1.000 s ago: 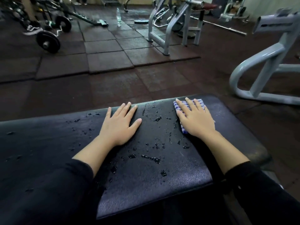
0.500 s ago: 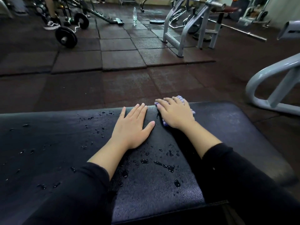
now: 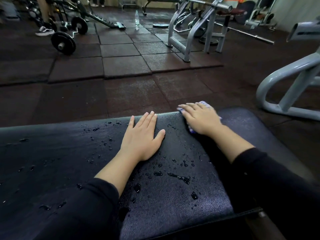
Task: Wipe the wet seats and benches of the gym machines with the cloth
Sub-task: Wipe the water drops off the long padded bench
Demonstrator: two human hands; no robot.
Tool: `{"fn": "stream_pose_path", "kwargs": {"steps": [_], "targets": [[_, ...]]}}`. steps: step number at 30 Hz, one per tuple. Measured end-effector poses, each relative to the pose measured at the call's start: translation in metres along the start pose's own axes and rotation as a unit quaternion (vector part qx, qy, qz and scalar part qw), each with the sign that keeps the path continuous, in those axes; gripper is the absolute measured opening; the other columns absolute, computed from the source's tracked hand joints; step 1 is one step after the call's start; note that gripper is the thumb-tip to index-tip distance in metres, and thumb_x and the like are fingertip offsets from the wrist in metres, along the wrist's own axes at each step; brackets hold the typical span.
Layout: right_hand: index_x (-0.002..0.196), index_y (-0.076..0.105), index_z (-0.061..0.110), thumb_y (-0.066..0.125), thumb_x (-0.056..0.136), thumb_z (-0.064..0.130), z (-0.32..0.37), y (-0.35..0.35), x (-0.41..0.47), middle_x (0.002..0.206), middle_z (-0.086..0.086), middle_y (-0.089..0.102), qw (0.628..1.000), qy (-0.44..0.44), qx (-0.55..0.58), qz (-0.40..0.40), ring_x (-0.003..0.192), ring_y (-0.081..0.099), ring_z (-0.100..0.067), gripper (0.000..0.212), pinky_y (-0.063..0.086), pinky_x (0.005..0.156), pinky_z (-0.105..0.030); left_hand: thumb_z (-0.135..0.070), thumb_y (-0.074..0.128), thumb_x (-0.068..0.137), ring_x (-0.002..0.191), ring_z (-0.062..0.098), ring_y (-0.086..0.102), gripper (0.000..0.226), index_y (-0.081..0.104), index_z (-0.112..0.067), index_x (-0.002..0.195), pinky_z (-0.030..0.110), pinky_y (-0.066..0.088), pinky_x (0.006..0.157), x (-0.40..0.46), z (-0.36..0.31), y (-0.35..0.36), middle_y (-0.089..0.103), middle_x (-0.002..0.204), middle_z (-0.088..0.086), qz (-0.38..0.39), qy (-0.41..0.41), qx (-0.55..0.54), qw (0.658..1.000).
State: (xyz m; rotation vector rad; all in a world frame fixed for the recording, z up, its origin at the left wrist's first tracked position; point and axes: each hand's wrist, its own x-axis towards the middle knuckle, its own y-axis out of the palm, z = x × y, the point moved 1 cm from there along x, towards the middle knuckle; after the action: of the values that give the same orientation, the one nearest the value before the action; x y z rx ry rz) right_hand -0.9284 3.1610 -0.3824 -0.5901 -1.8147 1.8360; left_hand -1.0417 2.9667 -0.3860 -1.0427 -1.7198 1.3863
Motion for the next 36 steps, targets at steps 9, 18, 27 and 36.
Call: {"fn": "stream_pose_path", "kwargs": {"steps": [9,18,27,36], "targets": [[0.139,-0.001,0.054,-0.017,0.085,0.064,-0.002,-0.005,-0.086,0.157,0.014,0.01,0.987,-0.16,0.007,-0.01,0.146,0.006,-0.009,0.058,0.007,0.118,-0.033,-0.038,0.013,0.103,0.147,0.005,-0.009,0.058,0.001,-0.016,0.155,0.039,-0.008,0.12,0.001,0.003,0.002,-0.004,0.162,-0.004,0.003,0.001,0.007,1.0],[0.146,0.009,0.049,0.016,0.101,0.047,0.043,-0.011,-0.026,0.159,0.012,0.008,0.998,-0.062,0.005,0.009,0.147,0.007,-0.015,0.046,0.006,0.118,-0.038,-0.036,0.014,0.104,0.147,0.005,-0.006,0.056,0.003,-0.016,0.155,0.037,-0.007,0.12,0.001,0.003,0.0,-0.002,0.162,-0.005,0.007,-0.001,0.004,1.0],[0.133,-0.001,0.066,-0.004,0.084,0.062,0.037,-0.007,-0.113,0.156,0.022,0.006,0.992,-0.119,0.031,0.004,0.146,0.001,-0.004,0.049,0.007,0.119,-0.038,-0.043,0.016,0.103,0.147,0.006,-0.005,0.058,0.008,-0.017,0.155,0.042,-0.013,0.118,-0.012,-0.002,-0.014,-0.001,0.162,-0.005,0.04,-0.004,-0.039,0.998],[0.128,-0.015,0.066,-0.011,0.076,0.064,0.033,-0.014,-0.137,0.156,0.023,-0.004,0.998,-0.05,0.029,0.02,0.145,-0.006,-0.004,0.052,-0.002,0.119,-0.037,-0.059,0.008,0.097,0.146,0.003,-0.012,0.061,-0.001,-0.038,0.153,0.052,-0.011,0.117,-0.087,0.003,-0.012,-0.011,0.16,-0.013,0.046,-0.024,0.012,0.999]]}}
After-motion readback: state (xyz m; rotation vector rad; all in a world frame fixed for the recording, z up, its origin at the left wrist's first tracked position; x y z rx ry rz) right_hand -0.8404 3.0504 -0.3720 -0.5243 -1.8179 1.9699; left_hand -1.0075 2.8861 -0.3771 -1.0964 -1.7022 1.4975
